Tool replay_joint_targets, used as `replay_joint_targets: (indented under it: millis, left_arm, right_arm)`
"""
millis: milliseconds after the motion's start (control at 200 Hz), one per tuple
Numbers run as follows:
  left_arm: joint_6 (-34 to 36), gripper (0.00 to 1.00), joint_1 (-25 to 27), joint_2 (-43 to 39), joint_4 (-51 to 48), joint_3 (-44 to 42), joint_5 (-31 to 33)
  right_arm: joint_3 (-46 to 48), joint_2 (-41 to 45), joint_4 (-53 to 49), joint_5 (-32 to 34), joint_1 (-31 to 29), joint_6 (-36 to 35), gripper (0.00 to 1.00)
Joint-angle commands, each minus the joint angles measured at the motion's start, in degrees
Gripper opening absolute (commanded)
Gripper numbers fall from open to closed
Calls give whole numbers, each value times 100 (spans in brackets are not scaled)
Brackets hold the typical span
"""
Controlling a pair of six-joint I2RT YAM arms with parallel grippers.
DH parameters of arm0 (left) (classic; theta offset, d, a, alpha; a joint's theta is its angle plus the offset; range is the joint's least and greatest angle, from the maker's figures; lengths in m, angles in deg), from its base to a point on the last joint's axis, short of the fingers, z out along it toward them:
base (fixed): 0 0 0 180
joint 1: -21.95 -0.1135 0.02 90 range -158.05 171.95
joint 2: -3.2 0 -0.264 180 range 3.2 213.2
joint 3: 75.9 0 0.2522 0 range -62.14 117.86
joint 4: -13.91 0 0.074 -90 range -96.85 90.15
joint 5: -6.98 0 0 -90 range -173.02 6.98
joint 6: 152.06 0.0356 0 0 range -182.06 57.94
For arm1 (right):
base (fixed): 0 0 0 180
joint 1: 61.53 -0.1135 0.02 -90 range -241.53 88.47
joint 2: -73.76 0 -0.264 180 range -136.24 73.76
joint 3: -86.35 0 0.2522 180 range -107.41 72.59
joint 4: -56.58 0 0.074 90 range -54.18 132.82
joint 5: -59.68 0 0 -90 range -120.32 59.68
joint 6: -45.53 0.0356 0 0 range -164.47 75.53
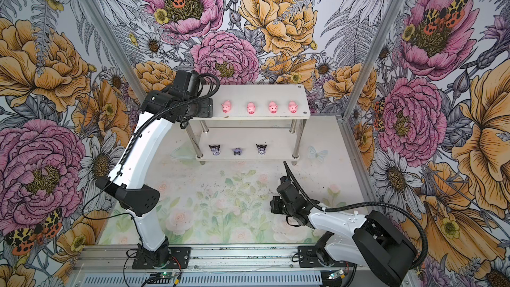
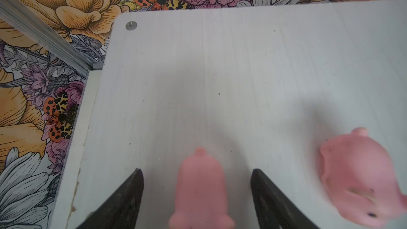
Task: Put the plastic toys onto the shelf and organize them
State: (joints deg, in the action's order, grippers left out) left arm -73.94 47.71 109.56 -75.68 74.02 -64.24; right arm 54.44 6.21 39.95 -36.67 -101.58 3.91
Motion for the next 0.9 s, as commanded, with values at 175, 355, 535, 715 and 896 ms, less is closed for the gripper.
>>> replay_joint_targets:
  millis: [175,355,535,715,896]
  left_arm:
    - [164,99,34,-853,-41,326,339]
    - [171,99,18,-1904,85,-344,762]
    - [7,99,42,-3526,1205,-2522,930]
    - [-311,99,53,-4681,2294,-4771,814]
    - [-444,99,52,-5443,3429,-6686,713]
  right_arm:
    - [-31,225,-1041,29,15,-40,15]
    - [-661,1116,-2170,612,58,-450,19]
    - [-1644,1734,-3110,1390,197,-1201,30]
    - [-2366,1915,-3499,2612,396,-1802,51]
    - [-2560,2298,-3485,3738,750,-2252,100]
